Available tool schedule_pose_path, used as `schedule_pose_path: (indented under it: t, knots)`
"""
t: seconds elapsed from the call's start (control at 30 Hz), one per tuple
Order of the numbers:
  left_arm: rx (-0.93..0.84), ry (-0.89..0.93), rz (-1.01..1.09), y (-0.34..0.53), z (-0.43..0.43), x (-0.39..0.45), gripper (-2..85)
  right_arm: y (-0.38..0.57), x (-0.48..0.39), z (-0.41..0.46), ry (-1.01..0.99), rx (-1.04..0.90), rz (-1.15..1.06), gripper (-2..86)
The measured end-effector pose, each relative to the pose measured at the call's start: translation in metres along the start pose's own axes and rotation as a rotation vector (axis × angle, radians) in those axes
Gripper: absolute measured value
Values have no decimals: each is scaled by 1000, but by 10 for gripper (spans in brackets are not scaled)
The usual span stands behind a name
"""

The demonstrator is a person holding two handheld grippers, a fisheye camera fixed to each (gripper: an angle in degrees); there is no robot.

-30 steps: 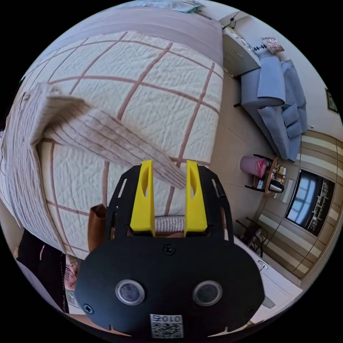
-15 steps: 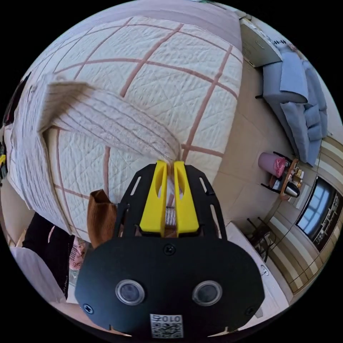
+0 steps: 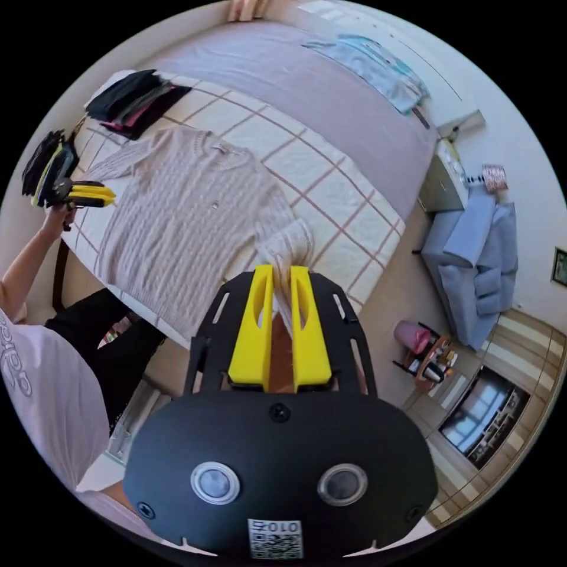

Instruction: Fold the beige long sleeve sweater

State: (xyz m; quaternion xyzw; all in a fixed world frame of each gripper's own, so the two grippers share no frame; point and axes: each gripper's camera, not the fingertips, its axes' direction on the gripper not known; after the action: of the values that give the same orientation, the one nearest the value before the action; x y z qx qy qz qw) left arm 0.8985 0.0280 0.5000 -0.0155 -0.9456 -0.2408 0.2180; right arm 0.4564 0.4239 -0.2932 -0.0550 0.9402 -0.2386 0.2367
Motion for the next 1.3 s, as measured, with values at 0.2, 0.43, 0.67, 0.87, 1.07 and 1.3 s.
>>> schedule_pose_path:
  t: [0.2, 0.43, 0.67, 0.87, 1.07, 1.3]
  knots:
    - [16, -16, -105, 34, 0, -34, 94, -79, -202, 52, -399, 52, -417, 112]
    - [-34, 36, -140, 54, 42, -60, 133, -37, -136, 175, -780, -28, -58, 122]
    - [39, -81, -84, -9, 101, -23, 131, -6, -80, 225, -793, 100, 240, 123]
    - [-123, -242, 161, -69, 177, 10, 109, -4, -77, 260, -817, 136, 302, 117]
    - [-189, -101, 77, -80, 200, -9, 51, -9, -86, 295, -867, 163, 286, 104]
    - [117, 516, -186, -68, 108, -84, 22, -6, -91, 324, -551, 289, 444, 90]
